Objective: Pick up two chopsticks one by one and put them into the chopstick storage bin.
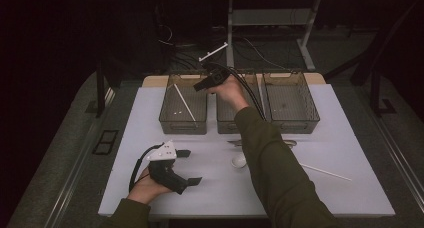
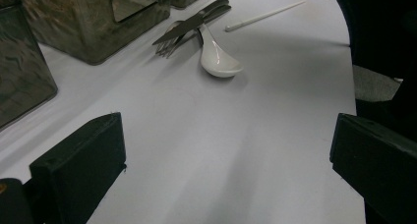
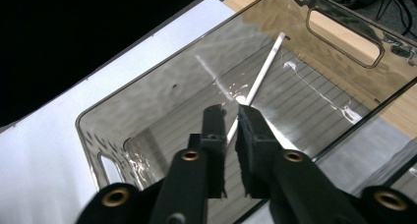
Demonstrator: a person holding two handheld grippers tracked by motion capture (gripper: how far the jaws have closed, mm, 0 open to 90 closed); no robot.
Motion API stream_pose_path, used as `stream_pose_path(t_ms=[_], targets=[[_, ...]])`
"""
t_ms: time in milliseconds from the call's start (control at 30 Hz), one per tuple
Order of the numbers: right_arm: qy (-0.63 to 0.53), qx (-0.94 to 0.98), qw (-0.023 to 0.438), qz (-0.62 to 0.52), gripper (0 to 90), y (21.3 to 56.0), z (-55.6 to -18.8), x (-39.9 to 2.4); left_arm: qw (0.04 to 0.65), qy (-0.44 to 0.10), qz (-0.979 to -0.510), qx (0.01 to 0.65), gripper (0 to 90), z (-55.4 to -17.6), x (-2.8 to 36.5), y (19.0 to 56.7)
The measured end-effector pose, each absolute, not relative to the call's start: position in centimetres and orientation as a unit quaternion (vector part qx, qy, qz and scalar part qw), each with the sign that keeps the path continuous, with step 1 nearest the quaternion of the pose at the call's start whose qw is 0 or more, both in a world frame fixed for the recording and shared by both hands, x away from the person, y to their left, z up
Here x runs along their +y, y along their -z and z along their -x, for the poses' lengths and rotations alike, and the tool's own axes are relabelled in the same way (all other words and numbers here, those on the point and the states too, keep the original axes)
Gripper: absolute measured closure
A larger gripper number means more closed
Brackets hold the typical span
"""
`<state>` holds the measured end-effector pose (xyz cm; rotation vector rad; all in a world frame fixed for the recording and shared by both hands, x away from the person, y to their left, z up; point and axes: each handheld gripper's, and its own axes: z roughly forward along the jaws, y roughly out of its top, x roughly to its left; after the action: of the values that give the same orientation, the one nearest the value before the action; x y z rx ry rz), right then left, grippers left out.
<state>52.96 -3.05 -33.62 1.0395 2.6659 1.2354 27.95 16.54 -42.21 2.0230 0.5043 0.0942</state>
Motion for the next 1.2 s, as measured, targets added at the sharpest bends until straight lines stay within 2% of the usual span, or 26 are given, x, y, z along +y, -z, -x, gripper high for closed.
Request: stream_pose_path(t_ms=[367,733,1200], targets=[[-0.421,0.851,0.024,-0.314,45.1,33.1,-50.8,-5.9,0.498,-0.045,-0.839,0.214,0.0,-28.0,16.5,42.3],[-0.429,0.856,0.047,-0.286,37.6,31.9,-47.3,-10.0,0.491,-0.05,-0.842,0.217,0.0,-28.0,16.5,42.4],[-0.43,0.86,0.057,-0.271,30.2,32.3,-42.9,-15.9,0.486,-0.049,-0.841,0.232,0.0,-28.3,16.5,42.5]])
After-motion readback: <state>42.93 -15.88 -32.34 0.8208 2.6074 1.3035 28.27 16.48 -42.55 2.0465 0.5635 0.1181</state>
